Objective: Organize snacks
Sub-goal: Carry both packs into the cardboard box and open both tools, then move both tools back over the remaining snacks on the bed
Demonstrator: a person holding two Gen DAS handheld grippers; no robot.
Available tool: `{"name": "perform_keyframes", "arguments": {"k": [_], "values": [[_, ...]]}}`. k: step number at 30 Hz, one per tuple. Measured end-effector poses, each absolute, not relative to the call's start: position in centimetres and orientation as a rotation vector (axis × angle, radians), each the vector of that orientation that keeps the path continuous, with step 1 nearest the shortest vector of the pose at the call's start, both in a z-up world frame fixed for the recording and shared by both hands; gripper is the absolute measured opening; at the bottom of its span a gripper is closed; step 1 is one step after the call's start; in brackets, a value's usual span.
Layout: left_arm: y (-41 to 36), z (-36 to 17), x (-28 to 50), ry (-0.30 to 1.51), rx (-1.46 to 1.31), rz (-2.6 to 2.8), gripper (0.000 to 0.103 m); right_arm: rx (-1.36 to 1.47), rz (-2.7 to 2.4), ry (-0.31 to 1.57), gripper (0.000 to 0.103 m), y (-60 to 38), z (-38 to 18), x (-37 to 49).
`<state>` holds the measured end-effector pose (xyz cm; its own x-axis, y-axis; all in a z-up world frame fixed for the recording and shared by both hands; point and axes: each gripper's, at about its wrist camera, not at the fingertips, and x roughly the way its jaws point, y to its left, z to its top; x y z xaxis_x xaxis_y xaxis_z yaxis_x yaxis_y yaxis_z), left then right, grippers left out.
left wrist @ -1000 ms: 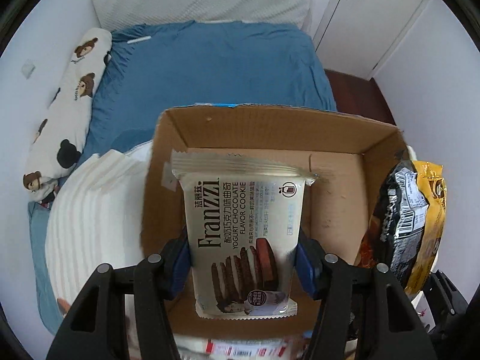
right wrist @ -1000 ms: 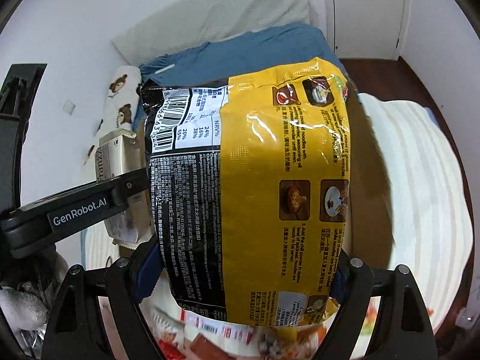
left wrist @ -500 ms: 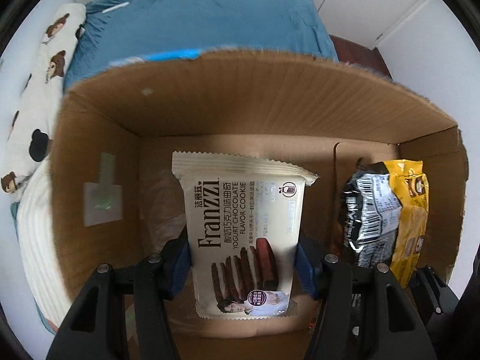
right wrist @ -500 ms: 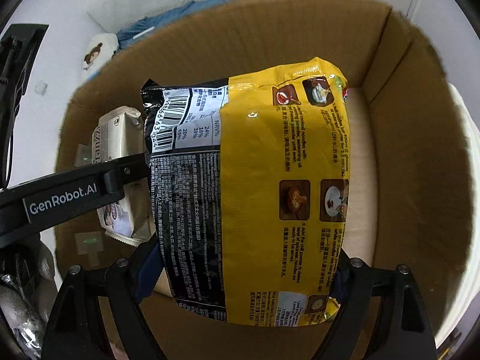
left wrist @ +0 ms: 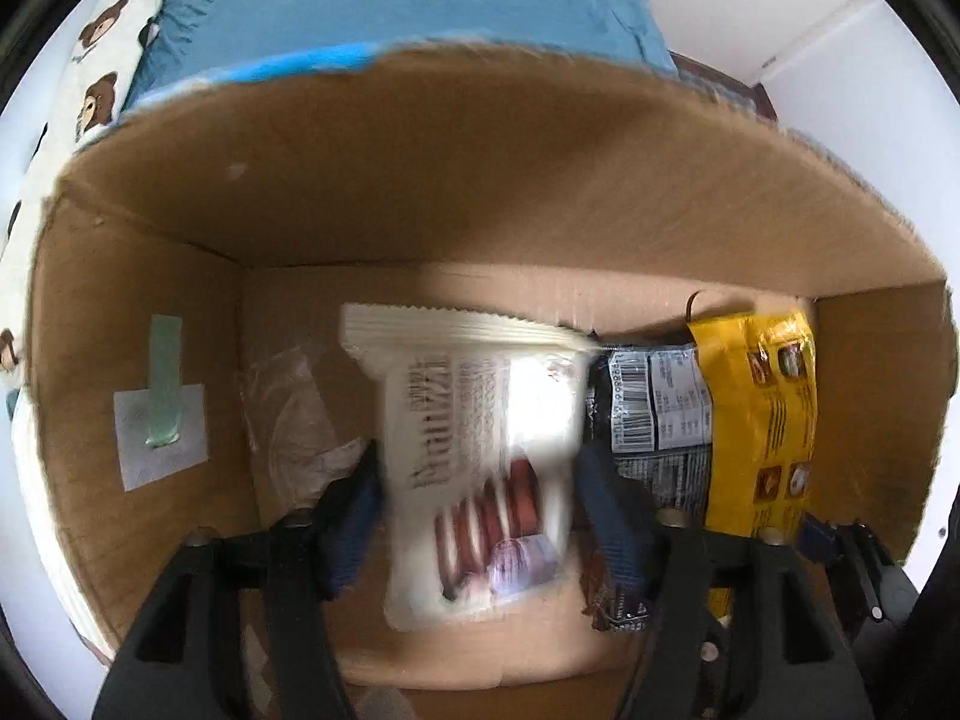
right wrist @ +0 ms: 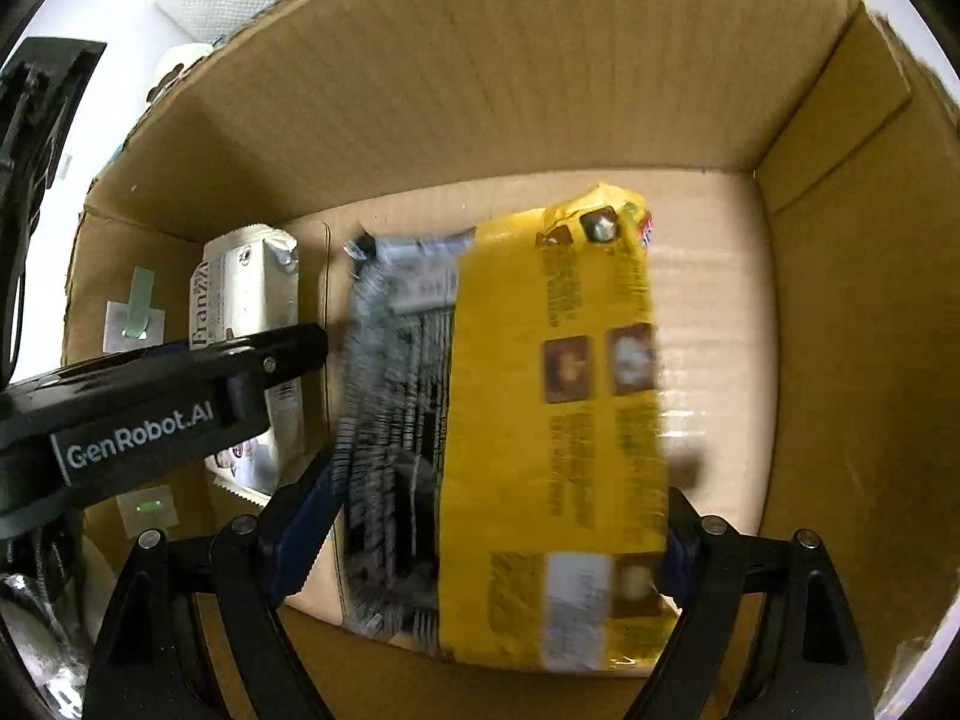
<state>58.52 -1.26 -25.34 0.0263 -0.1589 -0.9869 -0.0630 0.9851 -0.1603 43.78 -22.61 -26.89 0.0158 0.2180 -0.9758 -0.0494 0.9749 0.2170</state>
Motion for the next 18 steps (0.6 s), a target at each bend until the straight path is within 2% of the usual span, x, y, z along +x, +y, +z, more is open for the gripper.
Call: {"name": "perform_keyframes", "arguments": {"k": [2, 9, 18], "values": [[-1.0, -24.7, 58.5, 1.527, -0.167, -0.069, 0.096, 0.128, 0.2, 1.538, 0.1, -22.7, -26.5, 43.9], [-0.1, -21.8, 57.1, 1.47, -0.194, -0.075, 0.096, 0.098, 0.183, 1.51, 0.1, -23.3, -24.3, 43.1], [0.3, -16.6, 51.9, 1.288, -0.13, -0.019, 0.096, 0.097, 0.157, 1.415, 0.1, -25.6, -17.7, 39.3]]}}
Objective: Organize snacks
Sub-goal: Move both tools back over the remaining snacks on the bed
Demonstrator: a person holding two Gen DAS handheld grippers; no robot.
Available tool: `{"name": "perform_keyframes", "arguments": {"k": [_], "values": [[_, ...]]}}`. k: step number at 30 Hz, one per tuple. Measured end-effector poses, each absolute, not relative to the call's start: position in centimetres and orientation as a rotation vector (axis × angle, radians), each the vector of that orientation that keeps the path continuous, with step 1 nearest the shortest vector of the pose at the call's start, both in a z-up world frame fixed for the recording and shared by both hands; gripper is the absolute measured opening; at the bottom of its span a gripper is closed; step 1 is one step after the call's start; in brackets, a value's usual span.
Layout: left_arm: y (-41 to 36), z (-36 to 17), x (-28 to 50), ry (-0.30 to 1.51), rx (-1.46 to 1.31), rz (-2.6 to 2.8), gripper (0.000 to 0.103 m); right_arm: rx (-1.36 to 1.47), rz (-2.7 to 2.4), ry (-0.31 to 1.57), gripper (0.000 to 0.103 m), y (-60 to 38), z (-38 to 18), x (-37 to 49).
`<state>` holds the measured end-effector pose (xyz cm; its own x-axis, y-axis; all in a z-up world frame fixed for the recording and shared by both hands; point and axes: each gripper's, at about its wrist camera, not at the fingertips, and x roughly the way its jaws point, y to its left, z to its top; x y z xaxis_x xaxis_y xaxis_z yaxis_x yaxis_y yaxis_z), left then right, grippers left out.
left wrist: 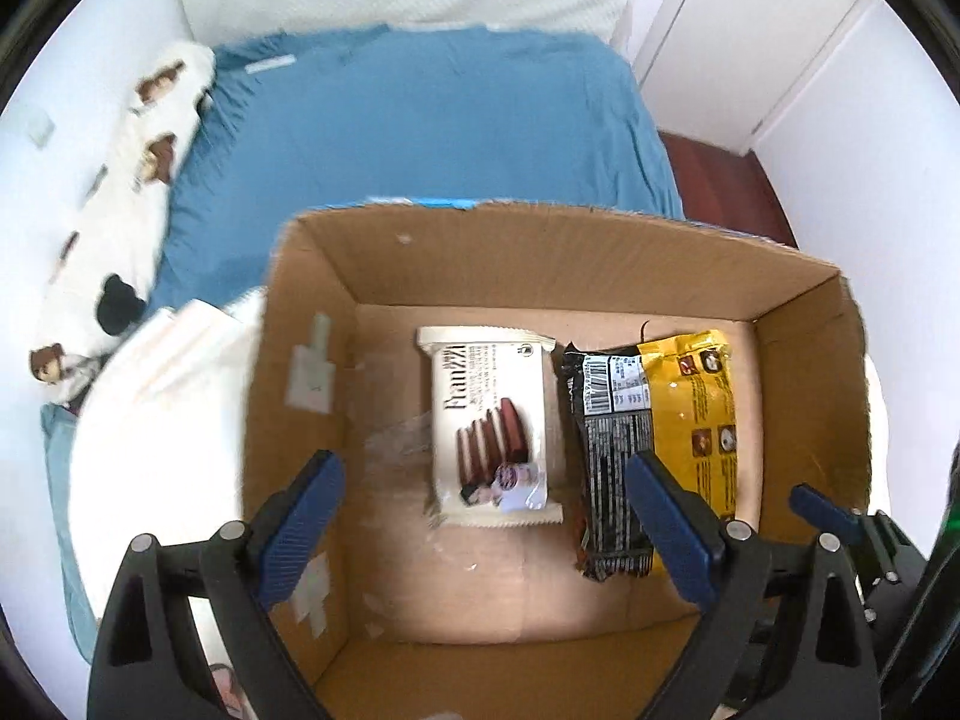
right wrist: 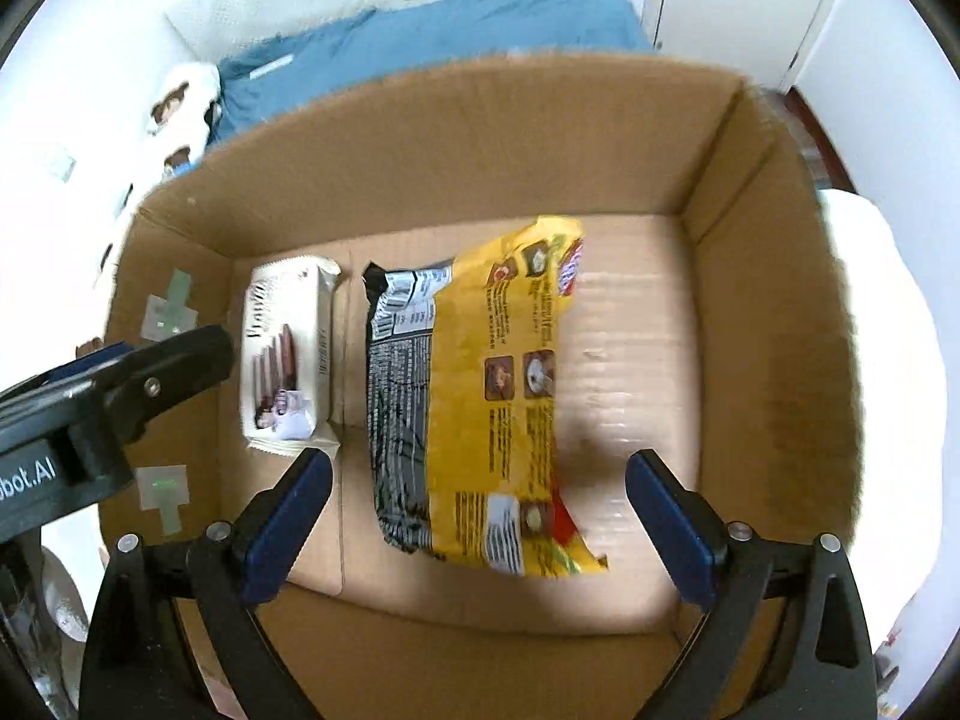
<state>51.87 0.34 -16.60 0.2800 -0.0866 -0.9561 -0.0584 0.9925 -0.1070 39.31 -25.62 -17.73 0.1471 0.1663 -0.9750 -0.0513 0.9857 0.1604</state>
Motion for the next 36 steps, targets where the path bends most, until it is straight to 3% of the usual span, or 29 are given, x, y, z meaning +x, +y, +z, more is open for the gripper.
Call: {"name": "perform_keyframes", "arguments": {"k": [6, 22, 29, 36], "values": [[0.3, -13.6, 47.3, 1.179, -0.118, -0.003, 0.096, 0.114, 0.145, 1.299, 0.1, -27.3, -12.3, 35.4], [0.7, -6.6, 33.6, 0.989, -0.111, 0.027, 0.096, 0.057, 0.174, 1.08, 0.1, -25.6, -4.9, 22.9], [2.6, -7.6, 28.4, 1.01, -0.154, 0.071, 0.096, 0.112, 0.2, 1.096, 0.1, -26.1, -4.8, 18.2], [7.3, -13.6, 22.2, 1.142, -0.259, 0.22, 0.096, 0.174, 0.313, 1.263, 0.1, -25.2, -9.8, 14.9]]}}
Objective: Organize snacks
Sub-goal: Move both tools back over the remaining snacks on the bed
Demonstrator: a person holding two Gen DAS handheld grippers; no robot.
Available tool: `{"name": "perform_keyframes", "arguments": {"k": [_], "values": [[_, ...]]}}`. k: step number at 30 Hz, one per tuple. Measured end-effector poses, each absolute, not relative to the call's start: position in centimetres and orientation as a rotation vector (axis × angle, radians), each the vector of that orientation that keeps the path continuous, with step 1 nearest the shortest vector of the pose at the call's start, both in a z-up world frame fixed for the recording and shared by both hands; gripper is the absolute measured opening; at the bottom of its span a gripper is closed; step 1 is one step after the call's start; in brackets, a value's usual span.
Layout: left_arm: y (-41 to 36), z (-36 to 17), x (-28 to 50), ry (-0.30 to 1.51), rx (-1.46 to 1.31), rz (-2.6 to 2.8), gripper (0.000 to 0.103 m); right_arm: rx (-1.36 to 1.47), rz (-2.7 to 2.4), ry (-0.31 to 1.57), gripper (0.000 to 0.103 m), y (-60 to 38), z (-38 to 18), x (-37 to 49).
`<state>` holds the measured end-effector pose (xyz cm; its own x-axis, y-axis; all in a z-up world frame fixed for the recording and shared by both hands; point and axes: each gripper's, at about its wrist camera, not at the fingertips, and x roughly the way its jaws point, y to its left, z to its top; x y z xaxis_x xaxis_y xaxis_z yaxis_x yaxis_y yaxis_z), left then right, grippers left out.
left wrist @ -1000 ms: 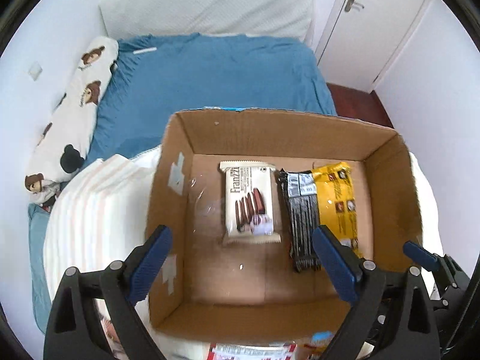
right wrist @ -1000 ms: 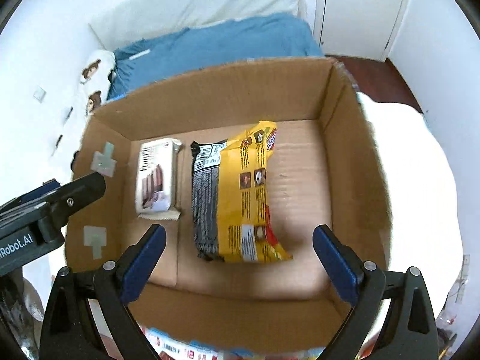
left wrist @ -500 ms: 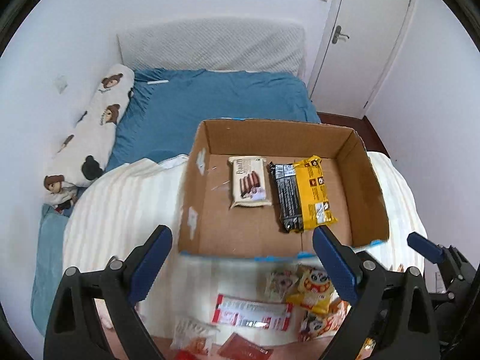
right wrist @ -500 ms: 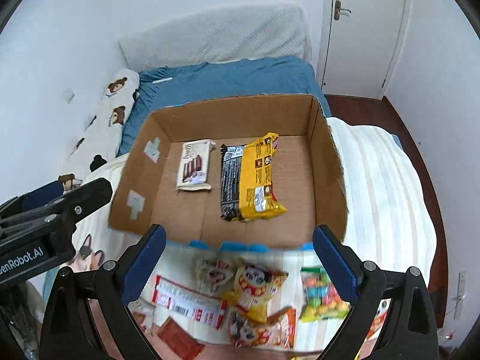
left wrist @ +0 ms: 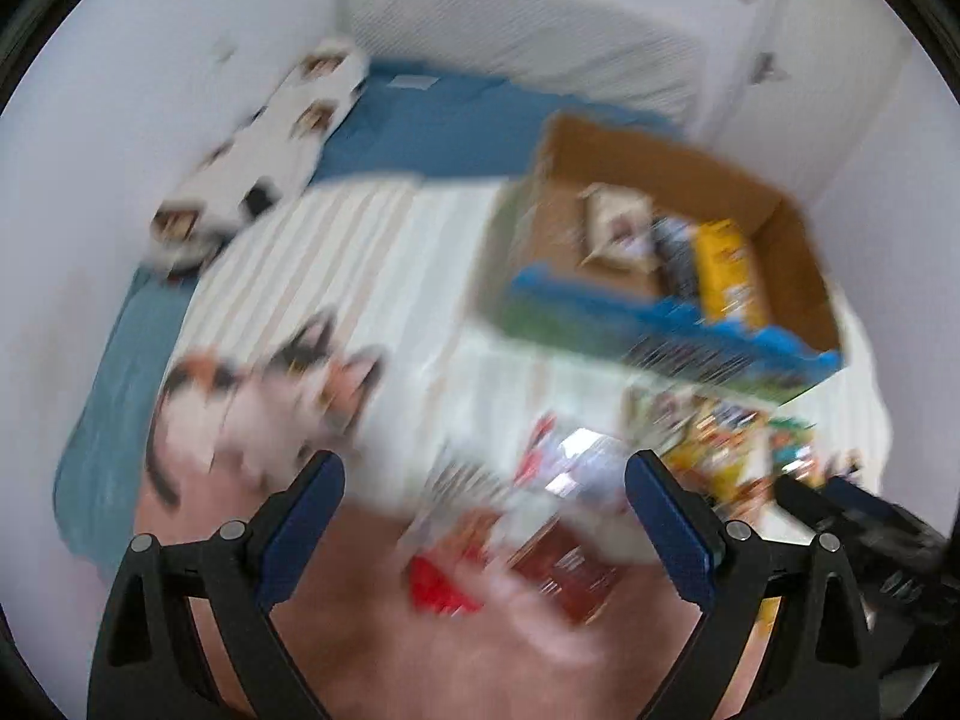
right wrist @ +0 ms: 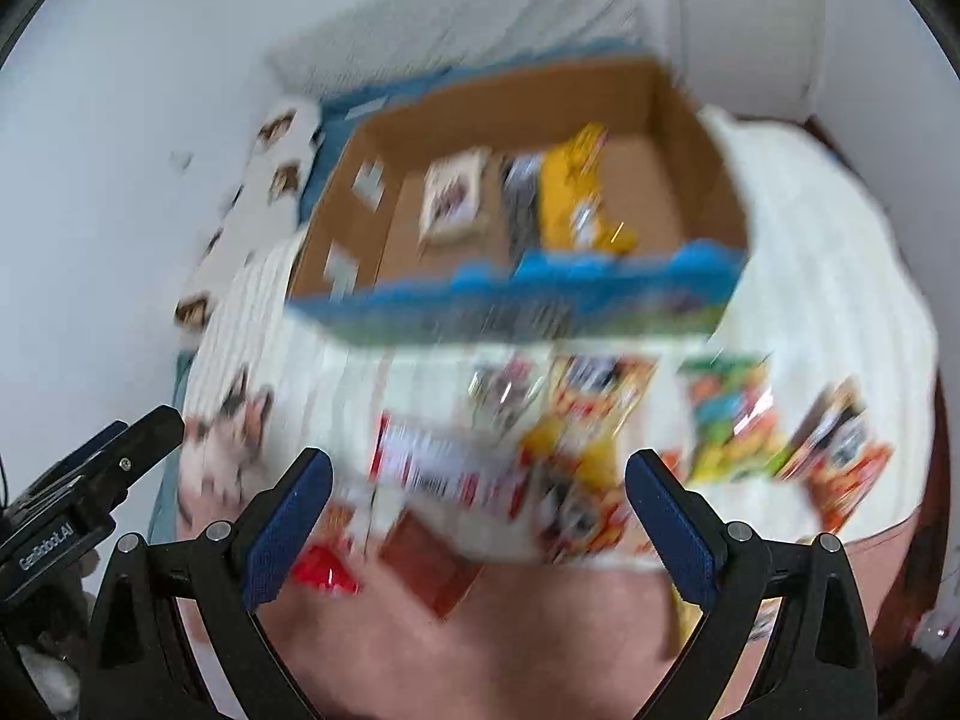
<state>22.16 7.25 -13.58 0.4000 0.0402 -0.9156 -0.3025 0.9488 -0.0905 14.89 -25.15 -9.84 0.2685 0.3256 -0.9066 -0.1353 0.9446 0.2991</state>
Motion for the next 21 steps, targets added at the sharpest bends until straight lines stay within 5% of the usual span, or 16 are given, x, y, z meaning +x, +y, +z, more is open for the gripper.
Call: {"name": "perform_keyframes", "arguments": {"k": [18, 21], "values": [[11.6, -26.3, 22.4, 1.4, -0.564, 0.319, 0.096, 0.271, -0.02, 1.436, 0.1, -27.7, -24.1, 22.5], [9.9, -27.2, 24.4, 1.437, -0.436, 0.268, 0.096, 0.252, -0.029, 1.477, 0.085, -27.2, -26.1, 22.9]]}}
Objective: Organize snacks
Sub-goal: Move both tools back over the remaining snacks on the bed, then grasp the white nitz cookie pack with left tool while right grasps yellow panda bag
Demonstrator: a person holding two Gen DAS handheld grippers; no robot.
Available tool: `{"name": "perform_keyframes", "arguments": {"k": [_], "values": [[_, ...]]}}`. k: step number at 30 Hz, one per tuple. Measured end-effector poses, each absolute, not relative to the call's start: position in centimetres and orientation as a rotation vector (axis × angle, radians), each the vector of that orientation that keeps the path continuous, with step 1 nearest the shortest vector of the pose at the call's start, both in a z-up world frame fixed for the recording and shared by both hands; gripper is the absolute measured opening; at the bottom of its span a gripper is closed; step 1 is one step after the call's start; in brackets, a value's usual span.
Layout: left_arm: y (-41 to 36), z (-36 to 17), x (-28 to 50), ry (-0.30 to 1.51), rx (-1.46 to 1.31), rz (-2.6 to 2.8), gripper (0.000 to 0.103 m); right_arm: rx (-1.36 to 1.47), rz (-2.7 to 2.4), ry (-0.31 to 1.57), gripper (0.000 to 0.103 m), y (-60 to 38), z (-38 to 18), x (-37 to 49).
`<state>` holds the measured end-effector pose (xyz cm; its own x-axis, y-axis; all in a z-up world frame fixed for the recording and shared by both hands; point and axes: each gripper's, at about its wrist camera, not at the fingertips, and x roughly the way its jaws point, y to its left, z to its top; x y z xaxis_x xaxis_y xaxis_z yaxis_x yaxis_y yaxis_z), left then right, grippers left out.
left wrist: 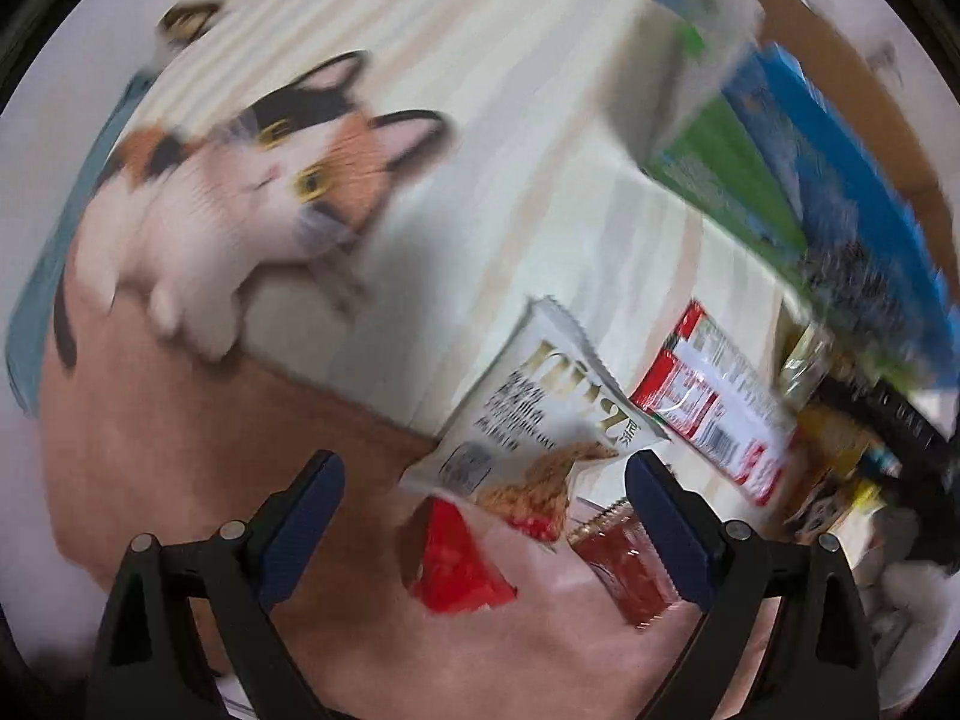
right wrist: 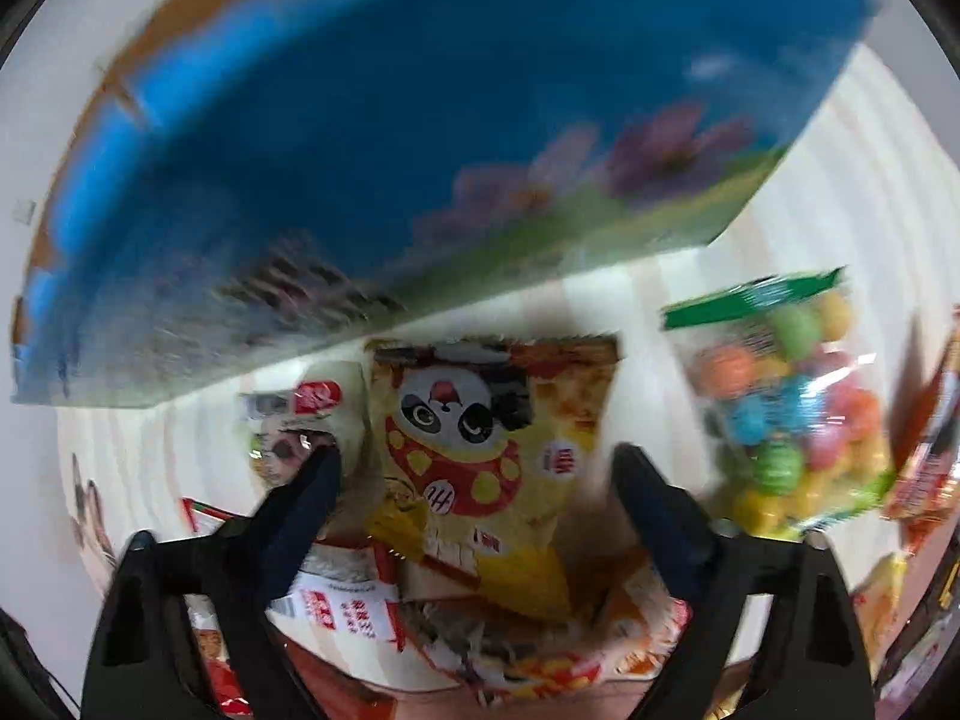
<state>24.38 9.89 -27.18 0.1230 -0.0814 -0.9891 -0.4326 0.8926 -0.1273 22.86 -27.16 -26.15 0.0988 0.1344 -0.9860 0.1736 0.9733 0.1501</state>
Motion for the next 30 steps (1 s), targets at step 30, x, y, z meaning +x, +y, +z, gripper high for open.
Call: {"name": "perform_keyframes", "arguments": {"k": [30], "values": [[7.4, -31.6, 24.6, 1.523, -0.244, 0.17, 0.063, 0.224, 0.226, 1.561, 0.047, -27.0, -22.2, 9.6]]}}
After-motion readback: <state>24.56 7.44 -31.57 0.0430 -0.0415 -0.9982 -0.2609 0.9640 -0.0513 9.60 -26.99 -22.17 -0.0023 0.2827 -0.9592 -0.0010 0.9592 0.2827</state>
